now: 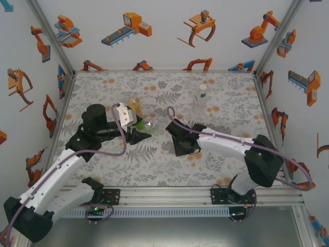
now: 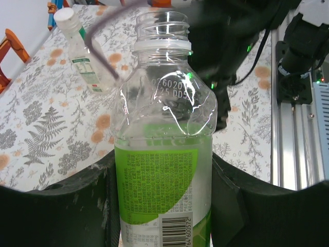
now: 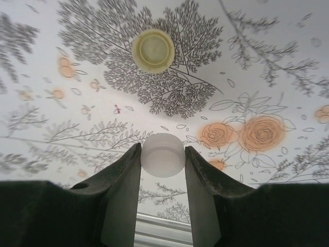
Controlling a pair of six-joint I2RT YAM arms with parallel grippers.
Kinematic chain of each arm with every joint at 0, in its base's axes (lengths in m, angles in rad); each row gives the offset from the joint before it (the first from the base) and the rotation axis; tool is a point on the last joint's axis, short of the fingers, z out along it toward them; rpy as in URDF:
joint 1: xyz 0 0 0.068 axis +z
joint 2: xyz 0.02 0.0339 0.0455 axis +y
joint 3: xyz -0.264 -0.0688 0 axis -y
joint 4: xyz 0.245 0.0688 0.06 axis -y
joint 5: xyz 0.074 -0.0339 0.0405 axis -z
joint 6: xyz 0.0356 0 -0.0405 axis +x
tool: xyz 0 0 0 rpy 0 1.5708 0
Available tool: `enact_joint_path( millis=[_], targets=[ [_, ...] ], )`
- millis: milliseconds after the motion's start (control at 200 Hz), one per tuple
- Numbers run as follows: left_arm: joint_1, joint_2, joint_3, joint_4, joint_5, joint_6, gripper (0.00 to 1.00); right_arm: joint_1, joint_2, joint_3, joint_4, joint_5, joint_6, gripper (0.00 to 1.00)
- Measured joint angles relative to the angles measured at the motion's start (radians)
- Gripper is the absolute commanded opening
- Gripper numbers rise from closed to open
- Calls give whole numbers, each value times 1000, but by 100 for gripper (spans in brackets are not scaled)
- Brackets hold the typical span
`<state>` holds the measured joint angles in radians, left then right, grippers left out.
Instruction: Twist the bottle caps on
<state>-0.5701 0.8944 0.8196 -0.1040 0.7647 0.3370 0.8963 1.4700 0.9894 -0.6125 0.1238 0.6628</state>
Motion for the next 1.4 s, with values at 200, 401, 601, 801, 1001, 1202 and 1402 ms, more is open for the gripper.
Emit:
enact_joint_path(
  millis=[200,401,601,801,1001,1202,1402],
  targets=[
    [-21,0,2,-39,-17,43,0,-43,-182,1,5,-33,-85,31],
    [-71,-1,5,-85,-21,104,0,-51,-363,31,26,-89,-219,28],
    [-105,-18,8,-122,-9,149,0,-51,-542,35,127,-228,-357,26],
    [-110,-32,20,-130,27,166,0,-51,-649,23,177,-393,-542,23],
    [-110,-31,26,-144,46,171,0,-51,-656,21,184,-539,-702,20],
    [-110,-31,30,-148,63,174,0,-51,-678,-41,313,-660,-778,18],
    [-111,-31,30,-152,85,183,0,-51,-682,-55,372,-714,-852,16]
  ],
)
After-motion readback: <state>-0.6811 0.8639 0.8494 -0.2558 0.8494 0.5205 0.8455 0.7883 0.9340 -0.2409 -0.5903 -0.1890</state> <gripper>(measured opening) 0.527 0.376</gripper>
